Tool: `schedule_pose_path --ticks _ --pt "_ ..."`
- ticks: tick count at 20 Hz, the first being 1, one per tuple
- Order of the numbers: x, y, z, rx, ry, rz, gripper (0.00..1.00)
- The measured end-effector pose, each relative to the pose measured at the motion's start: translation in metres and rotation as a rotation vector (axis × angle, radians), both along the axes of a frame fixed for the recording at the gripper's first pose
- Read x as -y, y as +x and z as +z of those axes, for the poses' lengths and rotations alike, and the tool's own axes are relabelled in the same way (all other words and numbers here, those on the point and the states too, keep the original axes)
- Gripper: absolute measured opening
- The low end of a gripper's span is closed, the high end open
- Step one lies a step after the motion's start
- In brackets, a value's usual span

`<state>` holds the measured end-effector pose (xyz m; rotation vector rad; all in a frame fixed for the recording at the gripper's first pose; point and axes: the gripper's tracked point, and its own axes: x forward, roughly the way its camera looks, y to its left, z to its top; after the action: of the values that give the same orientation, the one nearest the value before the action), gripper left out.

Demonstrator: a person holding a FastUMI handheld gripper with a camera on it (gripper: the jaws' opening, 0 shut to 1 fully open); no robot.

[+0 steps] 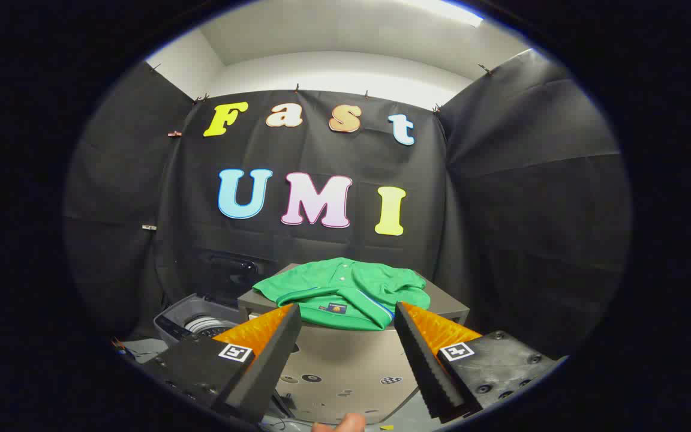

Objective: Put the clothes into the washing machine and then close the washing machine lid.

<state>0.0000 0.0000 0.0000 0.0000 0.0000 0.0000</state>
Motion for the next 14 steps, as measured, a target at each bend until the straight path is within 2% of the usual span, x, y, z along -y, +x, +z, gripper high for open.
schedule_pose_path --ticks 14 --pt "0.023 0.005 0.009 0.023 -0.004 -0.02 0.98"
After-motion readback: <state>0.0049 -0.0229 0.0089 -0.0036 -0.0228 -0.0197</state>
